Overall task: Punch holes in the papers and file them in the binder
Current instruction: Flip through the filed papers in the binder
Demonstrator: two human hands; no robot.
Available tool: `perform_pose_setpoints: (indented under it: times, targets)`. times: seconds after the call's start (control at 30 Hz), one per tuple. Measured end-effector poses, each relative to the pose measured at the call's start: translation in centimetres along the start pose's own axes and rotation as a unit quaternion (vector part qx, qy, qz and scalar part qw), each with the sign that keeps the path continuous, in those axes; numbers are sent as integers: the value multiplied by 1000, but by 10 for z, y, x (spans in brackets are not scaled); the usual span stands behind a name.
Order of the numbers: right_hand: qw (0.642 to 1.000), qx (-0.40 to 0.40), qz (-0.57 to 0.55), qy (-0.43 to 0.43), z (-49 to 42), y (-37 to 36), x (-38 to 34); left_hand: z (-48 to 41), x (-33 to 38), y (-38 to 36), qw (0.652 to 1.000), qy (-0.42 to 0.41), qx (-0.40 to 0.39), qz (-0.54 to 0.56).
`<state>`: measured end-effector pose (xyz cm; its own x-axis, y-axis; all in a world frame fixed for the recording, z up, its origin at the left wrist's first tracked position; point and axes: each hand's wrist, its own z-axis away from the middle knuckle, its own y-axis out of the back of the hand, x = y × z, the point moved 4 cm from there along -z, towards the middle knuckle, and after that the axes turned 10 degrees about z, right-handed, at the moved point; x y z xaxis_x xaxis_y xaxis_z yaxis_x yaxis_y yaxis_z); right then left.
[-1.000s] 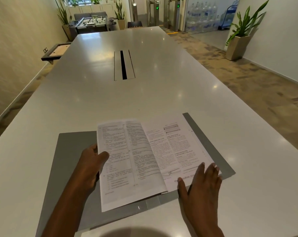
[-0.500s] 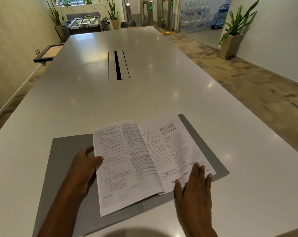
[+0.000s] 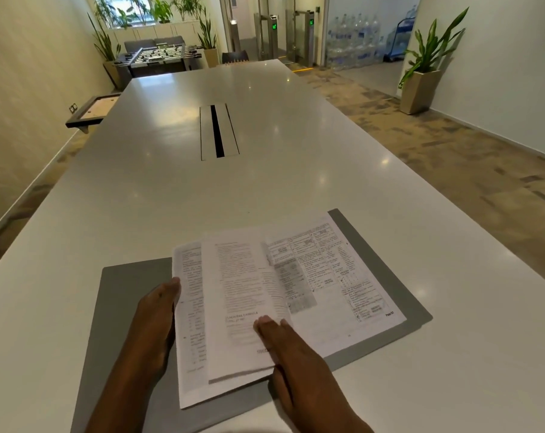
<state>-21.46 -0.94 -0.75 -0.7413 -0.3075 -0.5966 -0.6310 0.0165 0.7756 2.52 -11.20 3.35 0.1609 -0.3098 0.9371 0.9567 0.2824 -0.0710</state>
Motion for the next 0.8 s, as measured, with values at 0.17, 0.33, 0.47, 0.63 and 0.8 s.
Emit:
perform_pose_setpoints:
  times: [0.17, 0.33, 0.47, 0.63, 0.8]
  targets:
    - [989, -101, 77, 80, -8, -7, -7, 2, -2, -2, 999, -18, -13, -31]
    - [994, -99, 1, 34, 3, 9, -11, 5, -6, -5, 998, -29, -18, -55]
    - [987, 101, 27, -122, 15, 19, 25, 4, -5, -5, 997, -36, -23, -57]
    - [913, 100, 253, -304, 26, 29, 79, 0, -6, -2, 997, -38, -26, -62]
    - [878, 78, 292, -370, 37, 28, 86, -2, -7, -4, 996, -44, -30, -65]
